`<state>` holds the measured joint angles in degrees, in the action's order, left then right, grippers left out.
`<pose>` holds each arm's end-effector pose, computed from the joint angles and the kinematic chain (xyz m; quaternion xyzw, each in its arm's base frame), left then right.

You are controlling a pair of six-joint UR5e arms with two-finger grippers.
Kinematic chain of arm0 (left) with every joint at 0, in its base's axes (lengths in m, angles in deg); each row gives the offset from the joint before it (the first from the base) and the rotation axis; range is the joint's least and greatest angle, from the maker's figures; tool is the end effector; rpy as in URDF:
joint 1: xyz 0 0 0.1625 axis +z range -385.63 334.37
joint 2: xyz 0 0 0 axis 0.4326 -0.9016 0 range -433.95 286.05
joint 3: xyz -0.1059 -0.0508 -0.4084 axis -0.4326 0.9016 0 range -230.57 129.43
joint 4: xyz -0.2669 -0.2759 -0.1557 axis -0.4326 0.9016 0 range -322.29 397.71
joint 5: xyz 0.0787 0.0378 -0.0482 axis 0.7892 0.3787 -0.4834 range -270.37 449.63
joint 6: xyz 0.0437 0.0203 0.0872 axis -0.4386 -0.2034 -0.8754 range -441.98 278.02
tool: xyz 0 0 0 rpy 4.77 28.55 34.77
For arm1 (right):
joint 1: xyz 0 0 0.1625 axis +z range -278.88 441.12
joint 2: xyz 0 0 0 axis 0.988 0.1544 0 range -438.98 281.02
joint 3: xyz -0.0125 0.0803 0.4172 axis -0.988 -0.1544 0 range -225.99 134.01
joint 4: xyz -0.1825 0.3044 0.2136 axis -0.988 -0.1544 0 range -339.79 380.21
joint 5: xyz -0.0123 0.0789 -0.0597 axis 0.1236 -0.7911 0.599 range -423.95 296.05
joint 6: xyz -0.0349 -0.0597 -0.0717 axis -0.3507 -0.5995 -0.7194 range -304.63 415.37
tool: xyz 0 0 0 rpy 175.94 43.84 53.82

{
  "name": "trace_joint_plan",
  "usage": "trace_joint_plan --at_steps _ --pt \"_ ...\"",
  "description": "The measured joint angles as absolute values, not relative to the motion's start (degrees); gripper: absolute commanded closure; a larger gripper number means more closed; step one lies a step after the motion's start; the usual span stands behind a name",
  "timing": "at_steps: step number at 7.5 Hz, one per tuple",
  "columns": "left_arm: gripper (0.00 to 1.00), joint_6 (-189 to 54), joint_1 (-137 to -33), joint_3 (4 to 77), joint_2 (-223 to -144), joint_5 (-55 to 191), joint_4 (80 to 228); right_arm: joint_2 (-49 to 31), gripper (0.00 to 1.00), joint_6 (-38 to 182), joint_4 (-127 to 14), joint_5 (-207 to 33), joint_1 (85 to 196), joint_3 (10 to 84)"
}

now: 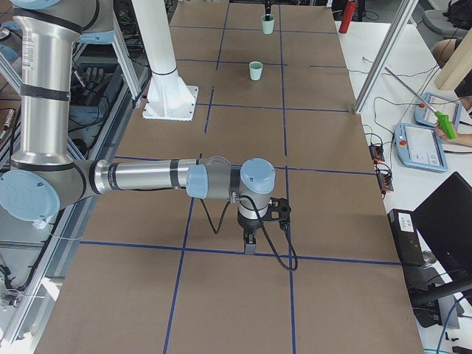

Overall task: Stack cups
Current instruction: 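Lift the held cup with the left gripper and carry it over the other cup, then lower the held cup into the other cup and open the left gripper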

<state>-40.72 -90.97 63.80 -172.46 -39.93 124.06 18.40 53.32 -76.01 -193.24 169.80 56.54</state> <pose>0.1523 -0.4988 0.3882 0.0211 0.4040 -0.0470 0.9133 0.0602 -0.4358 0.6279 -0.0066 -0.3362 -0.0246 0.9415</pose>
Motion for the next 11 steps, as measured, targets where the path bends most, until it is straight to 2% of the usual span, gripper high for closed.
trace_joint_plan --at_steps 4,6,11 --pt "1.00 -21.8 -79.7 59.2 -186.9 -40.0 121.0 18.4 0.00 53.3 -76.0 -193.2 169.8 56.5" --pt "1.00 -16.8 -75.6 58.4 -188.5 -39.9 122.8 18.4 0.00 53.3 -76.0 -193.2 169.8 56.5" --pt "1.00 -15.8 -73.4 58.4 -187.5 -39.7 123.6 18.4 0.00 53.3 -76.0 -193.2 169.8 56.5"
